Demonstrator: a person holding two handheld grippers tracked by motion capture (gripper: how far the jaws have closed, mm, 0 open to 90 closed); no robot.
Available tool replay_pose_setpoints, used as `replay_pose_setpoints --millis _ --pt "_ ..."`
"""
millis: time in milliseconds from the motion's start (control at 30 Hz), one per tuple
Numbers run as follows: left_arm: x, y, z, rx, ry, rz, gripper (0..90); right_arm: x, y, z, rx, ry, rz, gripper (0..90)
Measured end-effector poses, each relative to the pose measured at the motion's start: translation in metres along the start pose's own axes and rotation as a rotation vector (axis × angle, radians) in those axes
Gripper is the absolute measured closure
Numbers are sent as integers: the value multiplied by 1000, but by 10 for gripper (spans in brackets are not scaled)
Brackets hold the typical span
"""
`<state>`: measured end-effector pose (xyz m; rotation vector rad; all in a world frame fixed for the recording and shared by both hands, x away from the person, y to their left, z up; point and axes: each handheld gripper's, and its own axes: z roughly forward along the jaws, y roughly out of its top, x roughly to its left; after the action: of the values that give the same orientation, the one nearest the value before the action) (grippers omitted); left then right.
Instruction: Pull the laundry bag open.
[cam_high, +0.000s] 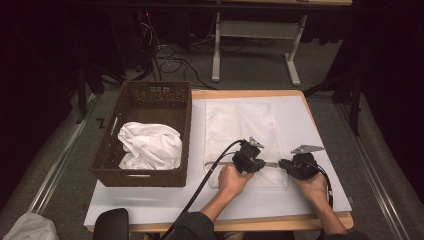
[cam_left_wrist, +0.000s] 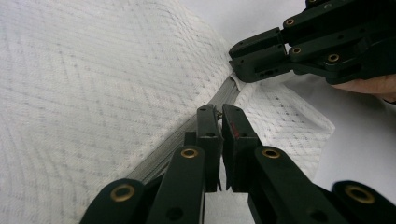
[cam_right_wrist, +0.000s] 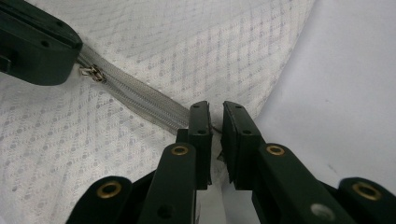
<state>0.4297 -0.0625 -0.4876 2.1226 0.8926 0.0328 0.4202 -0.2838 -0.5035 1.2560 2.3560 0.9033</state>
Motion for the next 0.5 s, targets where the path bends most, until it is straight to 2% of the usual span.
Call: replay_pose_setpoints --millis 500 --pt "6 -6 -11 -21 -7 -12 857 0 0 0 3 0 0 826"
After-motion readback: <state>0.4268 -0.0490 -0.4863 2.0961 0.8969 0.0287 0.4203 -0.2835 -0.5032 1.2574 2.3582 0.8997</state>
